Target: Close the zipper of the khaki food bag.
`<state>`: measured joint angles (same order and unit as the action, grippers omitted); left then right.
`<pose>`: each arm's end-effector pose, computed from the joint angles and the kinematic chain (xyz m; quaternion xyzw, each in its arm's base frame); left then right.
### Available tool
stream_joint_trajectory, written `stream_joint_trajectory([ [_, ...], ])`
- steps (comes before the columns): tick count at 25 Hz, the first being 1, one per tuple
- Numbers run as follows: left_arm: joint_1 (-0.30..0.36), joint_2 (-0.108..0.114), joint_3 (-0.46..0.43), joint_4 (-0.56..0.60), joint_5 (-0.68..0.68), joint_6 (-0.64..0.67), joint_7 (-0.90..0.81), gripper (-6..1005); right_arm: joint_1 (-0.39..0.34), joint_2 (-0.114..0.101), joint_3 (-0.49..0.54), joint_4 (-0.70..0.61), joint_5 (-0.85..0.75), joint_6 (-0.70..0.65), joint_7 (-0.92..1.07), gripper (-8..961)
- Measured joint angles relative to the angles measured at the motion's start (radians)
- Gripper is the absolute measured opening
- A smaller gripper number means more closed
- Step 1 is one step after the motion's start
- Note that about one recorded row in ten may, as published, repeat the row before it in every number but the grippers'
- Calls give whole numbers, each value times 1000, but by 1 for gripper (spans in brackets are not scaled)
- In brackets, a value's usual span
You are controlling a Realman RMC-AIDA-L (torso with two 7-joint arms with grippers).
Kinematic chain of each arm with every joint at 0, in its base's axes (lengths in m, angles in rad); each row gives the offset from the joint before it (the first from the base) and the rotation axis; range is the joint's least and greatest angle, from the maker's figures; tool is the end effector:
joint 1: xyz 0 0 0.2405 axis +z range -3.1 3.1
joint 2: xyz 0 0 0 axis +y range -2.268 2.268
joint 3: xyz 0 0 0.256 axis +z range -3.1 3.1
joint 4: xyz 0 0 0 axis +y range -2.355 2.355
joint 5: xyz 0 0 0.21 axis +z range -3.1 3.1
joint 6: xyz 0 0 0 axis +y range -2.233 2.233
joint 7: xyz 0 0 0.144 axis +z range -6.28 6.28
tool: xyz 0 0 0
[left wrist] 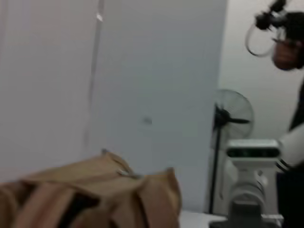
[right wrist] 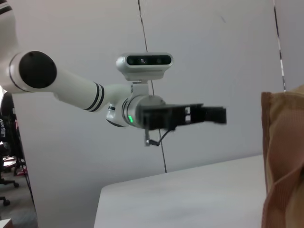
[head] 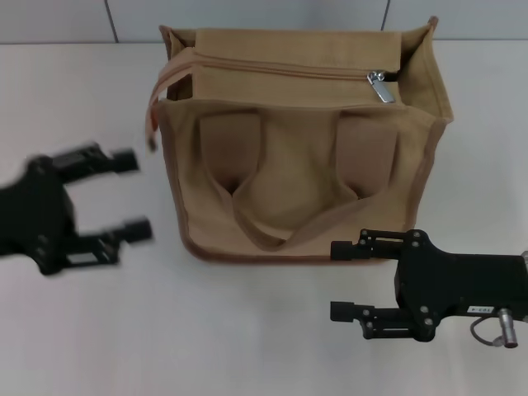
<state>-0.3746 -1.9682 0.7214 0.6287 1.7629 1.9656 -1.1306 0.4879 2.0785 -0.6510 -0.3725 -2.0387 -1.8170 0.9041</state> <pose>-0.2749 0.2633 0.0565 -0.9258 -0.0795 -0.3599 0.0839 0.2624 0.2549 -0.0368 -0.9372 0.0830 0.3379 0.0263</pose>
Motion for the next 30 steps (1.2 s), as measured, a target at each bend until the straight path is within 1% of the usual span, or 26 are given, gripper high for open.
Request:
stream_joint_trajectory([
  [2, -5, -20, 25, -4, 37, -14, 37, 818, 8, 0, -1, 21, -2, 20, -14, 710],
  [3, -10, -38, 34, -6, 74, -27, 61, 818, 14, 0, -2, 38, -6, 40, -27, 710],
  [4, -10, -38, 34, -6, 74, -27, 61, 818, 14, 0, -2, 38, -6, 40, -27, 710],
  [5, -12, -55, 35, -7, 108, -39, 76, 817, 15, 1, -3, 42, -7, 45, -28, 710],
  [7, -15, -78, 36, -8, 151, -56, 89, 817, 17, 1, -4, 46, -8, 51, -29, 709],
  [9, -18, -92, 37, -15, 188, -73, 95, 817, 17, 2, -4, 48, -8, 54, -29, 709],
  [12, -29, -95, 38, -44, 207, -87, 102, 817, 17, 2, -5, 49, -8, 55, -30, 709],
  [13, -37, -92, 38, -69, 210, -90, 108, 817, 17, 2, -4, 49, -9, 55, -30, 709],
  [15, -39, -91, 38, -76, 210, -90, 109, 817, 17, 2, -4, 49, -10, 55, -30, 710],
  [30, -41, -87, 40, -81, 213, -93, 109, 815, 22, 2, -4, 47, -11, 62, -31, 709],
])
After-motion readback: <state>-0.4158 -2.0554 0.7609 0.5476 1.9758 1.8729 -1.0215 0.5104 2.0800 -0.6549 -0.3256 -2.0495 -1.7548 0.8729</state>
